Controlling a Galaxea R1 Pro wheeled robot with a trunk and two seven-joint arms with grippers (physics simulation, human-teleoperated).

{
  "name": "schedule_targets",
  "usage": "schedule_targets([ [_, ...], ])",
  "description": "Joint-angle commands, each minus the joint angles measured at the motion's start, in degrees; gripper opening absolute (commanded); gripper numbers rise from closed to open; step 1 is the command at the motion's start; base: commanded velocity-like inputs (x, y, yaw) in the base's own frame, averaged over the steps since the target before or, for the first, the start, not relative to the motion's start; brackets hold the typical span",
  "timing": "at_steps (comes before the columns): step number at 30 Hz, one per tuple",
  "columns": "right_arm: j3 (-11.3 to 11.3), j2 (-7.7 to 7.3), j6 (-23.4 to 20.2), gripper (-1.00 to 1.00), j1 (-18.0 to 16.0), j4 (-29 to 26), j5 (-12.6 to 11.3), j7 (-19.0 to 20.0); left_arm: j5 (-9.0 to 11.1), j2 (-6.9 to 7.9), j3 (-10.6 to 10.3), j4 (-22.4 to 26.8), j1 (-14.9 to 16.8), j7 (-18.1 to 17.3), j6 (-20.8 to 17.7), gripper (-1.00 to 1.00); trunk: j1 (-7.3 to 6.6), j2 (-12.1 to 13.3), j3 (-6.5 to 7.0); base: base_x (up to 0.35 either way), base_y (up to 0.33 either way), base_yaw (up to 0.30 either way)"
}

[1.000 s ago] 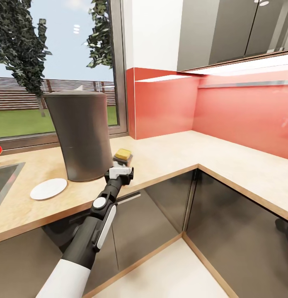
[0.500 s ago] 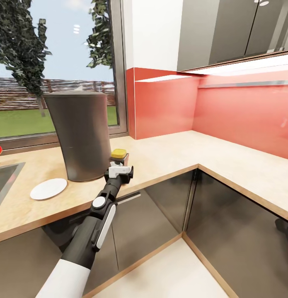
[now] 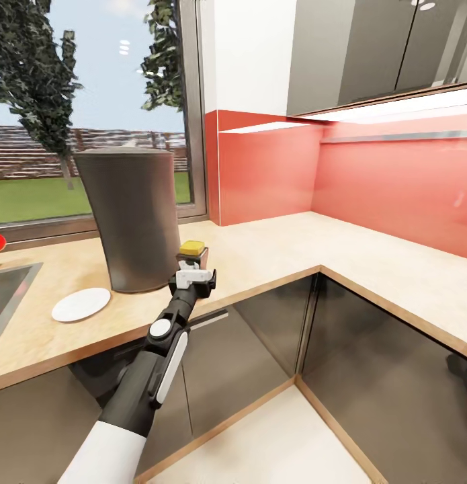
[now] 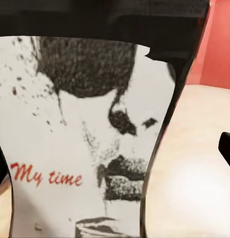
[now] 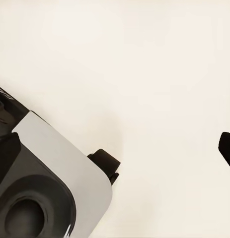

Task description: Set up a coffee station on the kitchen countertop: keep the coffee maker on the countertop, move the bottle of coffee from the kitchen shelf to the counter next to the coffee maker, place a paper coffee filter on top of the coffee maker, put the saucer next to the coffee maker with the coffee cup on the saucer, and place the electric kettle next to the coffee maker.

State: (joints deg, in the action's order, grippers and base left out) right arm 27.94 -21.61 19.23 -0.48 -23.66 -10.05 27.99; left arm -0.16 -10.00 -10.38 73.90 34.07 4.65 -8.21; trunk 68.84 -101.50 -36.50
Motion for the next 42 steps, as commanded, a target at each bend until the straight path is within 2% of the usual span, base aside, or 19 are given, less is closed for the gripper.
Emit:
schedule_targets([
  [1, 0.4, -0.05, 0.1, 1.0, -0.1, 0.0, -0.6, 0.1, 0.0, 0.0, -0.1, 0.1, 0.0, 0.3, -0.3, 1.0, -0.01, 0.0, -0.06, -0.028, 0.0, 0.0],
  [26, 0.4, -0.05, 0.1, 1.0, -0.1, 0.0, -0.6, 0.1, 0.0, 0.0, -0.1, 0.0, 0.0, 0.3, -0.4, 1.0, -0.01, 0.0, -0.06, -0.202, 0.0, 0.0],
  [31, 0.3, -0.09, 0.2, 1.0, -0.1, 0.0, -0.7, 0.2, 0.4, 0.0, -0.7, 0.1, 0.0, 0.2, -2.0, 1.0, -0.01, 0.0, -0.06, -0.049, 0.0, 0.0],
  [32, 0.3, -0.1, 0.2, 1.0, -0.1, 0.0, -0.7, 0.2, 0.9, 0.0, -1.1, 0.2, 0.0, 0.1, -2.1, 1.0, -0.01, 0.0, -0.06, -0.019, 0.0, 0.0],
  [34, 0.3, -0.1, 0.2, 1.0, -0.1, -0.1, -0.7, 0.3, 3.8, 0.0, -2.2, 0.8, 0.0, -0.4, -2.4, 1.0, -0.01, 0.0, -0.06, -0.011, 0.0, 0.0],
  [35, 0.3, -0.1, 0.2, 1.0, -0.1, -0.1, -0.7, 0.3, 6.5, 0.0, -2.8, 1.4, 0.0, -1.0, -2.5, 1.0, -0.01, 0.0, -0.06, -0.006, 0.0, 0.0],
  [39, 0.3, -0.1, 0.2, 1.0, -0.1, -0.1, -0.7, 0.3, 11.3, 0.0, -3.9, 2.9, -0.2, -3.0, -2.7, 1.0, -0.01, 0.0, -0.06, -0.004, 0.0, 0.0],
  [41, 0.3, -0.1, 0.2, 1.0, -0.1, -0.1, -0.7, 0.3, 13.7, 0.0, -6.3, 3.7, -0.4, -5.9, -2.8, 1.0, -0.01, 0.0, -0.06, -0.001, 0.0, 0.0],
  [42, 0.3, -0.1, 0.2, 1.0, -0.1, -0.1, -0.7, 0.3, 14.1, 0.0, -7.1, 3.8, -0.5, -6.7, -2.8, 1.0, -0.01, 0.0, -0.06, 0.0, 0.0, 0.0],
])
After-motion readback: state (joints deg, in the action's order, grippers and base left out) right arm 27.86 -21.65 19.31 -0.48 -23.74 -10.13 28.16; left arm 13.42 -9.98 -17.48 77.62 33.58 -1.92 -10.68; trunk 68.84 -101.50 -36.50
